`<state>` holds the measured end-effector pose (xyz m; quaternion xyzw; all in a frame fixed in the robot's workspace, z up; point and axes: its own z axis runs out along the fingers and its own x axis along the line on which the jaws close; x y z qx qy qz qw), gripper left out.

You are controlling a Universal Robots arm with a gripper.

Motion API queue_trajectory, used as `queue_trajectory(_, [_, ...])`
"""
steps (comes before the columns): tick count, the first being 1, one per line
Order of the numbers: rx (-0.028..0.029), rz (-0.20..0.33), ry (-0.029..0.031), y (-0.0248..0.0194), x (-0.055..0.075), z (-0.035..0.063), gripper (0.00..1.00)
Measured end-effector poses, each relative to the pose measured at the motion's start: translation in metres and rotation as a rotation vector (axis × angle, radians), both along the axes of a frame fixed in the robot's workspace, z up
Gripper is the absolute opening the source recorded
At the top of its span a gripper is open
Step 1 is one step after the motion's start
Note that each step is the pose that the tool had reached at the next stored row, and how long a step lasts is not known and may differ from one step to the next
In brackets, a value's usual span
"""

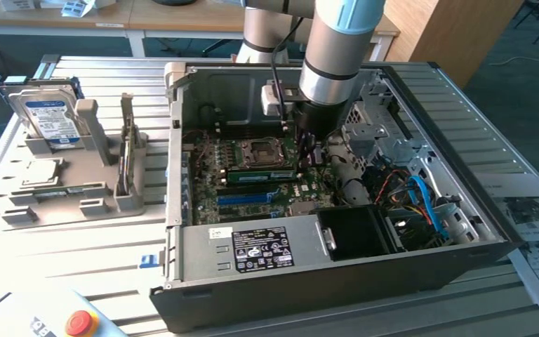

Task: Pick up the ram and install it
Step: 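Press down the ram until it locks into place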

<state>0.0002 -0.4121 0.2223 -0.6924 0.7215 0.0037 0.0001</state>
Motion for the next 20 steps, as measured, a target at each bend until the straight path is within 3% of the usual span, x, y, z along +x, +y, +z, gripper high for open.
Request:
queue_trajectory(3, [0.0011,0.000,0.0000,0.0001,0.000,0.0015,0.10])
queue_trajectory(12, [0.0001,0.000,0.0000,0.0000,0.000,0.0187,0.10])
queue_trajectory(20, [0.0000,0.000,0.0000,0.0000,-0.001,0.0186,0.10])
